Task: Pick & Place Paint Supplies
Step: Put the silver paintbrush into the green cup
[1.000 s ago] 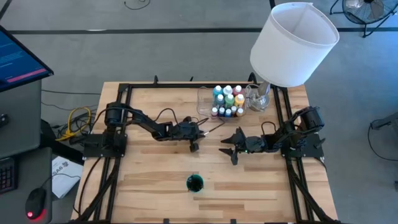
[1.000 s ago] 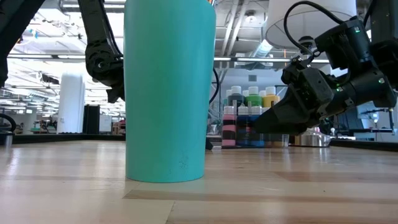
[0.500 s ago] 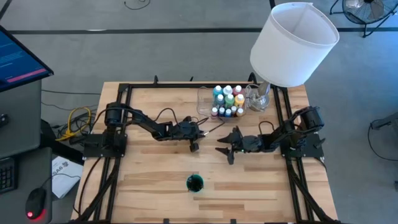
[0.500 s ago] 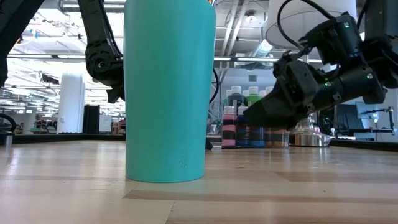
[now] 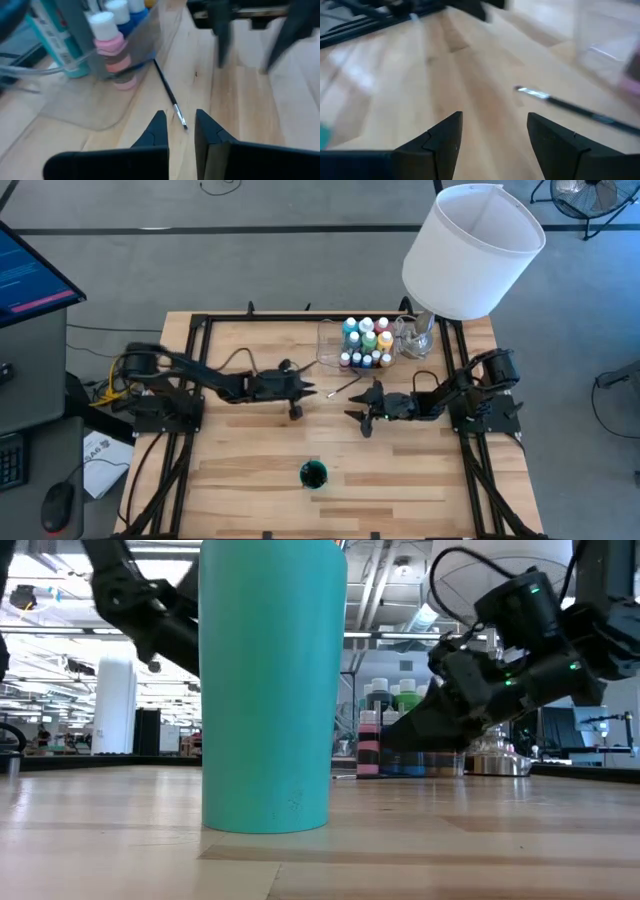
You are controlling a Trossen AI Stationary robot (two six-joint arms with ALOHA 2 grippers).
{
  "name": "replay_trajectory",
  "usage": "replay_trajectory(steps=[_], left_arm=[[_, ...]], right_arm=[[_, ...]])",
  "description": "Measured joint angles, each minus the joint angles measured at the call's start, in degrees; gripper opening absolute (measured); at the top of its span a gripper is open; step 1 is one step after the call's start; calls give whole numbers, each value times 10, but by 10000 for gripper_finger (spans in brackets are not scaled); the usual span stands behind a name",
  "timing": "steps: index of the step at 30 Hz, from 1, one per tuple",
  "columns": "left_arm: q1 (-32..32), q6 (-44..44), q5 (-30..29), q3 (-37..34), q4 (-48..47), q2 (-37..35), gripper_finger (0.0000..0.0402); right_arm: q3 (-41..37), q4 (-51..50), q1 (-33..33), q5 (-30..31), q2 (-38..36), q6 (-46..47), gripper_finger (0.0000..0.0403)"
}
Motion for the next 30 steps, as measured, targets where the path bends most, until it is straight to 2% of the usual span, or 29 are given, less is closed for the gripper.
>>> replay_trajectory(steps=[7, 13, 18, 24, 27, 30], left_arm=[[1, -19, 2, -82, 4, -141, 0], [2, -48, 1, -155, 16, -222, 0], [2, -60, 1, -193, 30, -255, 0], [2, -63, 1, -216, 39, -262, 0], [2, -64, 1, -222, 39, -262, 0], [2, -64, 1, -230, 46, -262, 0]], right_arm=[[1, -10, -81, -2, 0, 4, 214], [37, -112, -136, -49, 0, -2, 196], [98, -197, -145, -48, 0, -52, 177], [161, -307, -143, -48, 0, -111, 156], [182, -363, -147, -48, 0, -119, 148], [192, -376, -152, -48, 0, -106, 140]])
